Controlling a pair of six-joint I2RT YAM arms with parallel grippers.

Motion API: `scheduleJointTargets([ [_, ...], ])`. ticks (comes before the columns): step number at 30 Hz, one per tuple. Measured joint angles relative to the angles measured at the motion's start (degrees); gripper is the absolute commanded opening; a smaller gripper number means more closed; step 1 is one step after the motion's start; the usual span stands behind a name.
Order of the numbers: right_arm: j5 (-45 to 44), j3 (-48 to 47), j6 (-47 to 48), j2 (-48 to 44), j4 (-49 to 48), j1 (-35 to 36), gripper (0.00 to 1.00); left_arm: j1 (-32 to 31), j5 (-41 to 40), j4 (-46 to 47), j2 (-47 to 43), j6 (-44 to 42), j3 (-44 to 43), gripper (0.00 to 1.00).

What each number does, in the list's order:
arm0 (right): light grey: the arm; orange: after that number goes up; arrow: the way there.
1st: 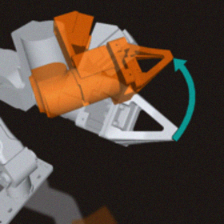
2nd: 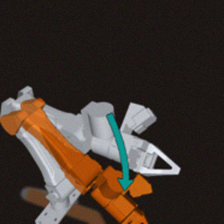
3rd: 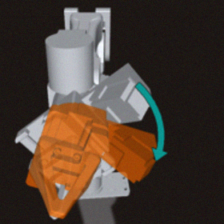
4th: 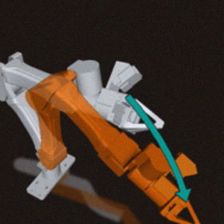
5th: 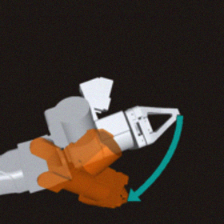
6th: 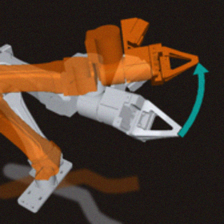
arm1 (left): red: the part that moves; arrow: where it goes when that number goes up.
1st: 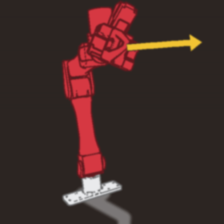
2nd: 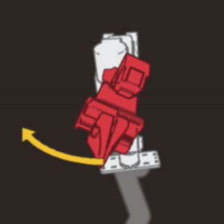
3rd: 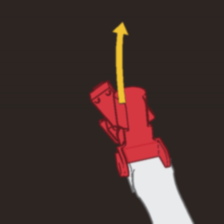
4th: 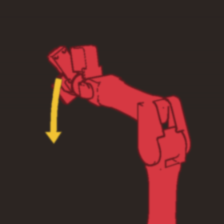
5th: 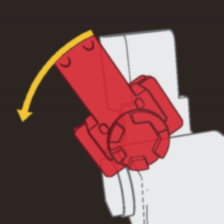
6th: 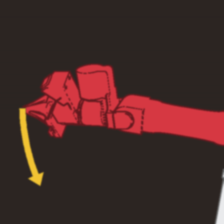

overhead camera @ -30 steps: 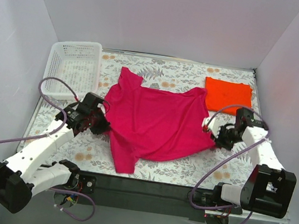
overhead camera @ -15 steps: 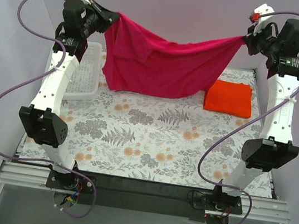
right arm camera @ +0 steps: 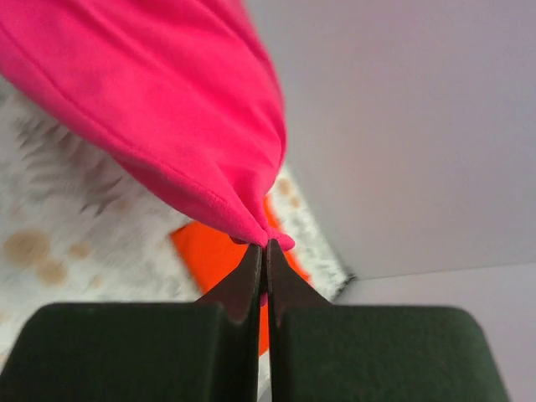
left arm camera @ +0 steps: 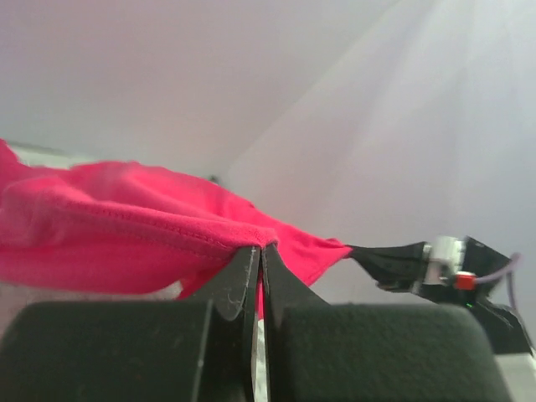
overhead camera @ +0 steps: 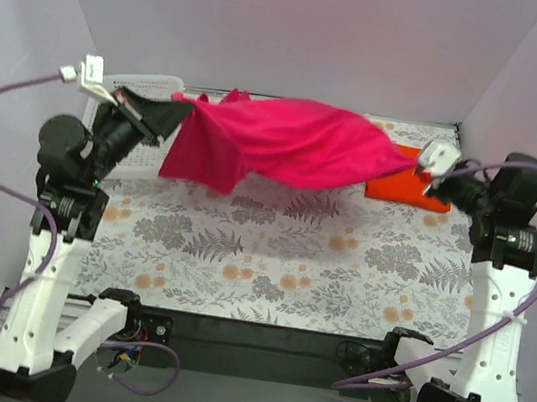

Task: Fold and stack the t-shirts

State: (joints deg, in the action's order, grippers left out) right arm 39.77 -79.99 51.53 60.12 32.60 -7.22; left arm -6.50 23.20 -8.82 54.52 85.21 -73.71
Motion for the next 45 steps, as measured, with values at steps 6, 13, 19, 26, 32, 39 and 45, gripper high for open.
scheduleJointTargets([
  [6,-2.03,26.45,23.69,-5.42,17.35,0.11,0.01,-2.58,6.60,-4.72,-10.45,5.46,28.57,0.00],
  [13,-6.40,35.04,39.54,-7.43,32.09,0.11,0.01,-6.75,10.25,-22.40,-7.41,8.63,45.16,0.00],
  [19,-9.49,36.74,46.47,-7.82,38.25,0.11,0.01,-11.37,10.08,-29.70,-7.72,6.60,38.62,0.00],
  [26,-12.52,38.42,48.37,-9.29,40.26,0.11,0.01,-12.79,10.25,-36.63,-7.89,4.44,38.45,0.00],
  [32,-10.78,34.40,48.17,-10.75,41.09,0.11,0.53,-14.99,10.88,-42.47,-8.31,1.97,35.36,0.32],
  [39,-4.92,28.48,42.75,-2.23,38.34,0.11,0.66,-15.37,5.92,-46.16,-9.44,-0.92,26.56,0.56],
  [45,-0.09,23.47,23.32,9.09,23.06,0.20,0.58,-15.37,-3.08,-34.18,-11.21,-3.37,23.50,0.61],
])
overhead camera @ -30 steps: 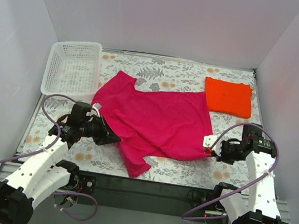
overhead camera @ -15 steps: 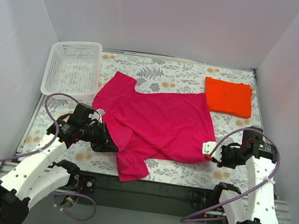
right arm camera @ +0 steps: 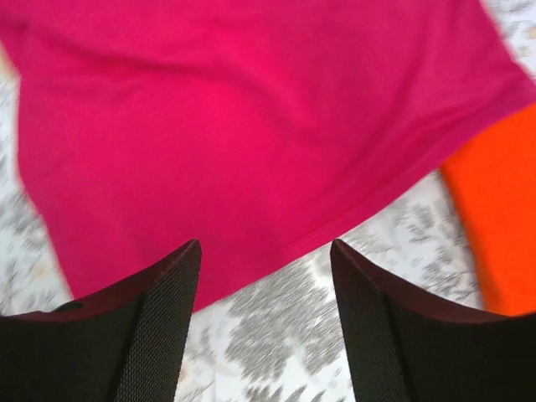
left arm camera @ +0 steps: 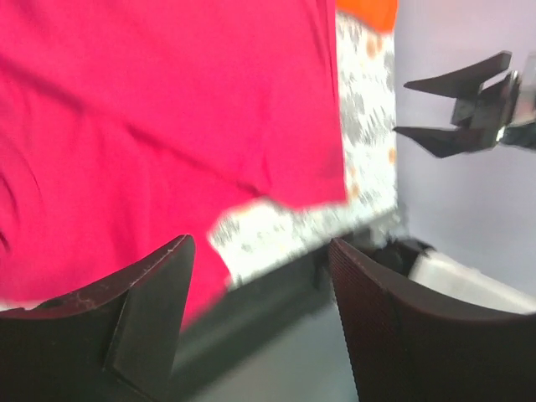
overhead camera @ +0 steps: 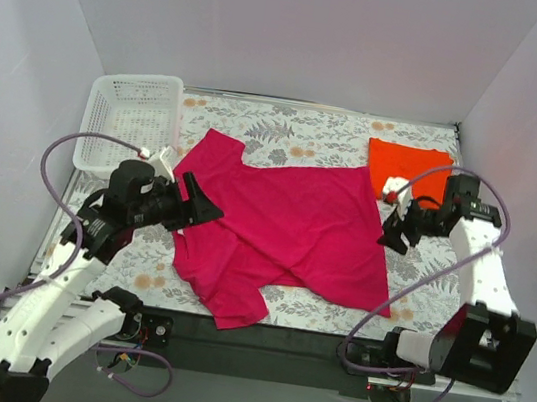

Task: Fold and stack the t-shirts

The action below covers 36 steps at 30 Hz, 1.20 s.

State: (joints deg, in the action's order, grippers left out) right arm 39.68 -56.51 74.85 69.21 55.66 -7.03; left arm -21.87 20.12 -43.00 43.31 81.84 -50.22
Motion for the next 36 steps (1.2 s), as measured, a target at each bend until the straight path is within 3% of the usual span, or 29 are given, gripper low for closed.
scheduleJointTargets([
  [1,0.96,-2.60,-4.02,3.78,-2.32,0.17,0.52,0.00,-1.66,3.08,1.55,-1.22,-0.09,0.62],
  [5,1.60,-17.40,-17.66,21.57,-10.64,2.84,0.43,0.28,-7.21,14.25,16.68,-6.75,-4.98,0.62],
  [8,0.33,-27.82,-25.27,32.83,-14.05,5.73,0.41,1.11,-9.16,20.26,28.81,-10.32,-10.43,0.62],
  [11,-2.73,-37.18,-30.47,42.45,-15.63,8.70,0.41,2.62,-9.25,23.63,34.58,-12.83,-12.76,0.62],
  [21,-16.55,-56.78,-38.66,62.18,-16.87,13.88,0.46,8.28,-7.58,28.22,34.34,-16.57,-12.04,0.62],
  [28,-24.72,-57.64,-37.55,64.04,-16.65,14.23,0.48,8.59,-7.30,28.59,31.10,-18.23,-7.41,0.62],
  [36,-27.56,-57.64,-34.10,64.32,-16.68,14.47,0.46,8.66,-7.28,28.50,28.92,-18.58,-2.62,0.62],
])
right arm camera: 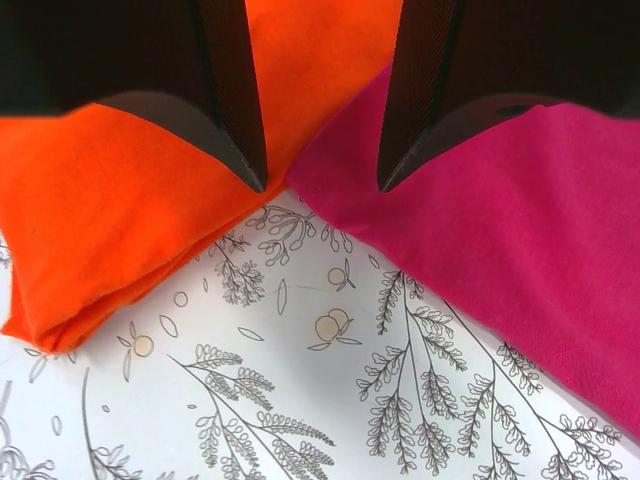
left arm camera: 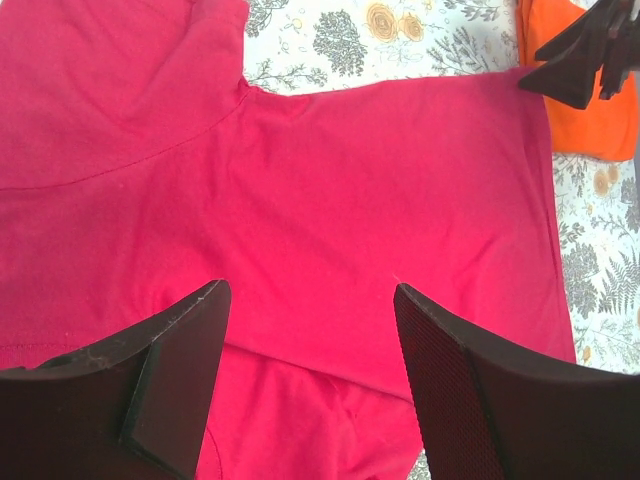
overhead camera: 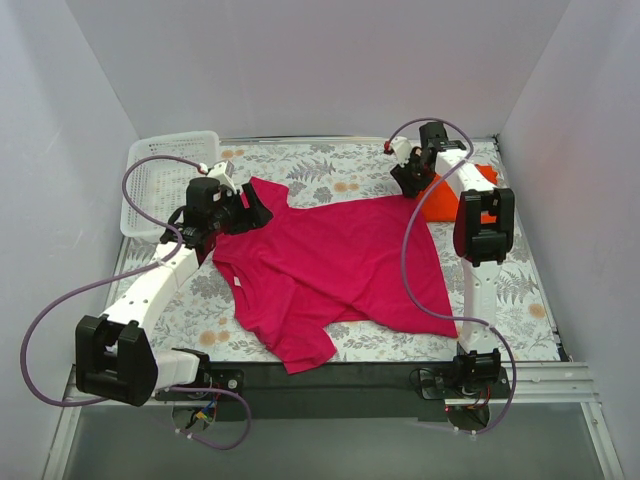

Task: Fold and stack the t-shirts

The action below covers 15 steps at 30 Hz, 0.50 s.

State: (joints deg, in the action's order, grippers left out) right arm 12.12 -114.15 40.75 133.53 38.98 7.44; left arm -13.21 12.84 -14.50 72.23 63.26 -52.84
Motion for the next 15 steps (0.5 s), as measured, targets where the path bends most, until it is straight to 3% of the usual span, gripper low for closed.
scheduleJointTargets([
  [15,0.11,0.83,3.21,1.51,-0.02,1.49,0.26,0.15,0.00,0.50,-2.21,0.15,1.44,0.62],
])
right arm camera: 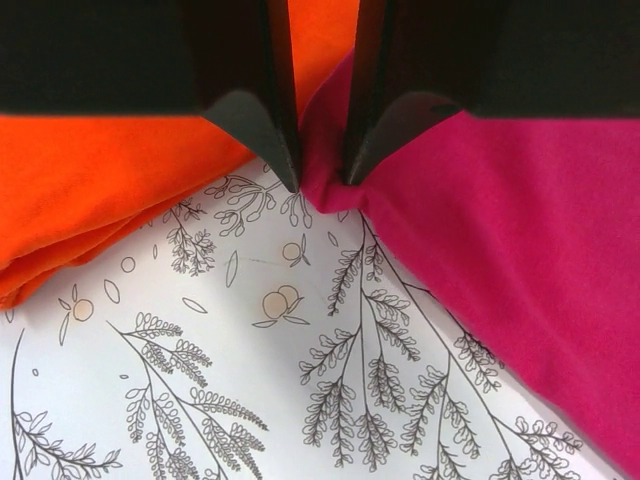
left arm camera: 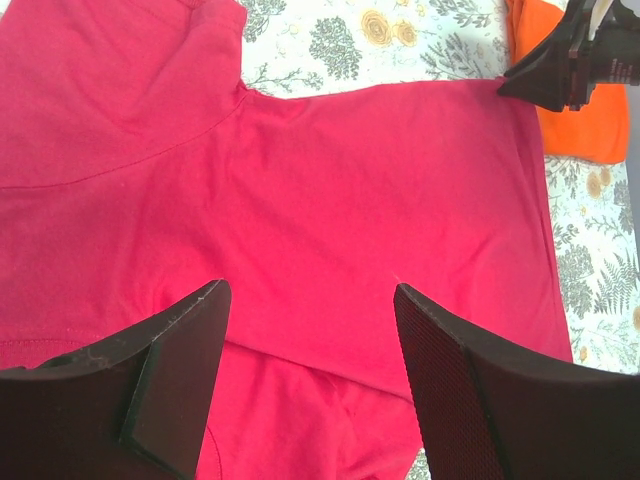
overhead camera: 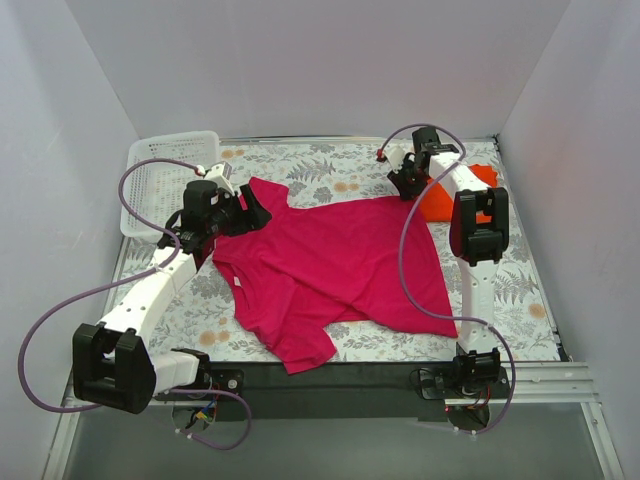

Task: Fold and stack the t-shirts

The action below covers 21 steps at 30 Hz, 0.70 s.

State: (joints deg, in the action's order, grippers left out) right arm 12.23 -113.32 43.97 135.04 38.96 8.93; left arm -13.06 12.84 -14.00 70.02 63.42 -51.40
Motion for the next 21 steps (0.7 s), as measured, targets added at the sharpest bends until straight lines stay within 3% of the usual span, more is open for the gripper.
scheduleJointTargets([
  [11,-0.15,2.47,-0.20,-1.51,-0.39,1.66,0.14,0.15,0.04,0.35,0.00,0.07,0.35,0.62],
  [16,-0.11,2.47,-1.36,-1.84,-0.37,1.70,0.01,0.22,0.04,0.57,0.00,0.07,0.35,0.62],
  [21,0.04,2.95,-2.45,-3.76,-0.44,1.70,0.01,1.14,0.02,1.97,2.36,0.13,-0.48,0.61],
])
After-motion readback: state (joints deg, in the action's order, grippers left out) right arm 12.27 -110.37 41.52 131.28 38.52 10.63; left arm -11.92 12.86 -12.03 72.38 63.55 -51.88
